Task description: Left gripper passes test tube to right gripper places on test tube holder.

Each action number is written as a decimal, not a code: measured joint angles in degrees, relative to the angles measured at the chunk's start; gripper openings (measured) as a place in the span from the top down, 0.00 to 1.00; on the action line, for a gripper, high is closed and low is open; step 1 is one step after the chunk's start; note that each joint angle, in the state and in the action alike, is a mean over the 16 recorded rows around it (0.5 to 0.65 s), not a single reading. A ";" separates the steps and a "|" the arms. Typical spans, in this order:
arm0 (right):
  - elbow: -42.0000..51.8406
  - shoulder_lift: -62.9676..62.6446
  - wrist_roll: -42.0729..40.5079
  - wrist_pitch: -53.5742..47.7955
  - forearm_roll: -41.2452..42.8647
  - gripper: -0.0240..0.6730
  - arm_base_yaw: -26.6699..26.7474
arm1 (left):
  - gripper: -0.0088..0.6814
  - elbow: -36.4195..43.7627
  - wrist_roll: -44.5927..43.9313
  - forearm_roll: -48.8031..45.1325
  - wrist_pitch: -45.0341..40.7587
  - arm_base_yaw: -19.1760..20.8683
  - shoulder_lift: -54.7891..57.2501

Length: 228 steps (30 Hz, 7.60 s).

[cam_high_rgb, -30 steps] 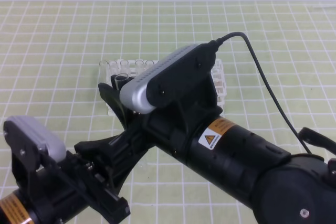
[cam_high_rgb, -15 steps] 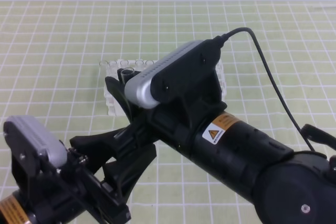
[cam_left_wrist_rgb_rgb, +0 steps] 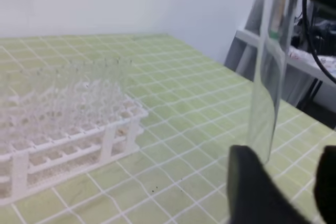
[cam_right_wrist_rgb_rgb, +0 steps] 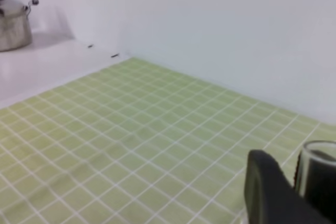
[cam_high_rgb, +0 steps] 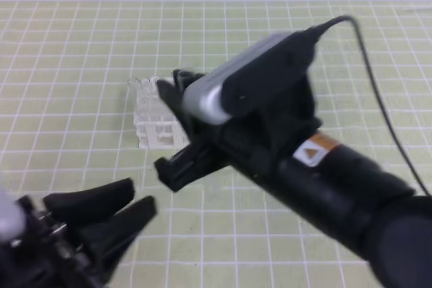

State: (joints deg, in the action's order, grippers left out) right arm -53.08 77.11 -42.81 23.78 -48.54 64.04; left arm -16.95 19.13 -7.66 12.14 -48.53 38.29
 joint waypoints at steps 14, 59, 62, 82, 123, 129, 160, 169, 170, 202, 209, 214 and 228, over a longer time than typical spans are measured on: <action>9.22 -11.93 -3.46 0.37 -5.77 0.95 0.00 | 0.99 0.24 -2.15 -0.68 -28.18 0.00 -30.16; 14.90 -16.24 -5.17 1.38 -6.91 0.95 -0.04 | 0.99 17.30 0.42 -3.09 -17.98 0.00 -38.11; 14.90 -16.23 -5.17 1.38 -6.91 0.95 -0.04 | 0.99 17.30 0.42 -3.08 -17.94 0.00 -38.14; 20.07 -17.35 0.97 15.28 1.52 0.95 -0.44 | 0.99 17.30 0.42 -3.88 -18.47 0.00 -38.14; 19.63 -9.17 46.31 18.20 53.71 0.95 -32.65 | 0.99 17.66 0.42 -4.62 -18.93 0.01 -37.95; 16.64 -3.04 49.00 21.42 55.39 0.95 -34.71 | 0.99 17.44 0.42 -4.58 -19.35 0.00 -38.01; -1.79 26.61 52.00 29.97 57.53 0.95 -37.63 | 0.99 17.52 0.42 -4.60 -19.42 0.00 -37.99; -1.79 28.76 52.69 30.00 58.55 0.95 -37.63 | 0.99 17.16 0.42 -4.55 -19.61 0.00 -38.09; -1.79 28.93 52.68 30.03 58.55 0.95 -37.63 | 0.99 17.23 0.42 -4.56 -19.56 0.00 -38.07; -1.79 29.95 53.85 29.19 60.74 0.95 -37.63 | 0.99 17.30 0.42 -4.57 -22.14 0.00 -38.07; -1.79 30.59 53.94 29.66 60.67 0.95 -37.63 | 0.99 17.30 0.42 -4.57 -22.23 0.00 -38.04; -1.79 31.18 54.02 30.11 60.61 0.95 -37.63 | 0.99 17.30 0.42 -4.57 -22.32 0.00 -38.04; -1.79 31.80 54.07 29.83 60.83 0.95 -37.63 | 0.99 17.44 0.42 -4.59 -22.29 0.00 -38.07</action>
State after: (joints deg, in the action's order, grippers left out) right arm -54.87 108.91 11.26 53.61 12.29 26.40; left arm 0.50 19.55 -12.26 -10.15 -48.53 0.23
